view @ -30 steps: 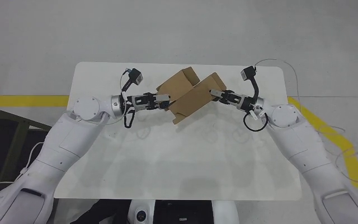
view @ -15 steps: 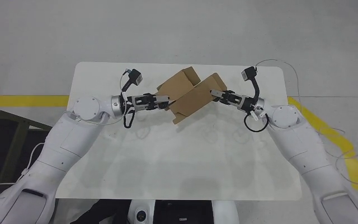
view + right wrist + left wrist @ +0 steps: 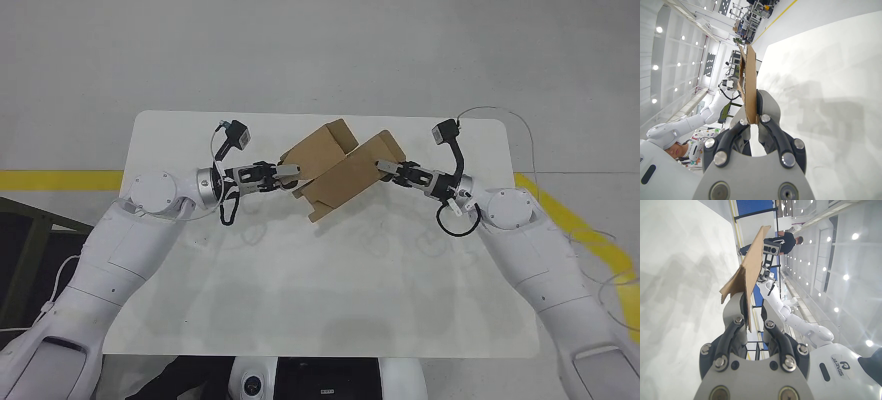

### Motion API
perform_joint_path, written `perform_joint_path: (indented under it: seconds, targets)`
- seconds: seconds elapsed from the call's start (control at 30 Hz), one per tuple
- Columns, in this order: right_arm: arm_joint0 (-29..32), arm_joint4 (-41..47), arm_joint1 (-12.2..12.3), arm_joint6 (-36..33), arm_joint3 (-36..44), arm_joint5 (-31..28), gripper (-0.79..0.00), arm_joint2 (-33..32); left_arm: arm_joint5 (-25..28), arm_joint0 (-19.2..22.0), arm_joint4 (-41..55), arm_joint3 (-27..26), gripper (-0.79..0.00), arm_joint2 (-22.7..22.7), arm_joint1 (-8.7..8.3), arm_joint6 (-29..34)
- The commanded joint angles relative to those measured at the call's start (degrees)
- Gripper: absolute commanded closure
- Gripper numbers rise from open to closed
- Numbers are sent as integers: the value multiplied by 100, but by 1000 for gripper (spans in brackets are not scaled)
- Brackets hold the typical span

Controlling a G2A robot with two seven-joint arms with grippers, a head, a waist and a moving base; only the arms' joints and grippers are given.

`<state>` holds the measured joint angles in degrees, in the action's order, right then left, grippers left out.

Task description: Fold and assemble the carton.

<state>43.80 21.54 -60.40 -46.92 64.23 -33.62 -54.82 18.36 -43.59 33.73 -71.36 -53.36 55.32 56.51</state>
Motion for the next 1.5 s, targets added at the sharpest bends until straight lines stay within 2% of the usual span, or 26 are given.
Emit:
perform_joint_path:
  seconds: [0.0, 0.17, 0.23, 0.27, 0.43, 0.47, 0.5, 0.53, 0.77, 1.0, 1.17, 1.27, 1.47]
  targets:
    - [8, -10, -5, -18, 7, -1, 0, -14, -4, -4, -2, 9, -179, -15, 12, 1]
    - [24, -19, -24, -55, 16, 7, 0, -54, -33, -28, -12, 10, -151, -54, 45, -9]
    - [27, -36, -32, -58, 15, -1, 0, -70, -47, -45, -13, 3, -40, -68, 57, -9]
    - [30, -41, -36, -61, 14, -1, 0, -76, -52, -54, -10, -1, -9, -76, 63, -11]
    - [37, 27, -60, -199, 40, -22, 0, -92, -96, -80, -18, -25, 0, -128, 88, 7]
    - [31, 52, -64, -252, 37, -19, -182, -95, -103, -83, -17, -33, 0, -142, 92, 16]
    - [21, 58, -67, -306, 29, 0, -674, -97, -114, -83, -21, -37, 0, -158, 95, 24]
    - [14, 88, -71, -361, 28, 8, -785, -101, -117, -82, -23, -43, 0, -177, 98, 26]
    - [-62, -64, -7, -775, -164, -30, -785, -324, -18, -35, -169, -71, 0, -330, 94, 281]
    - [-125, -161, 129, -1393, -322, -193, -785, -693, 258, 132, -258, 34, 0, -430, 83, 1075]
    - [-55, 682, 130, -1809, -310, -395, -785, -820, 503, 291, -104, 239, 0, -418, 109, 1719]
    - [-47, 1230, 98, -2122, -183, -253, -785, -738, 652, 374, 170, 296, 0, -353, 150, 2176]
    - [15, 2120, 40, -2581, 347, 204, -785, -476, 451, 467, 315, -179, 0, -81, 200, 2491]
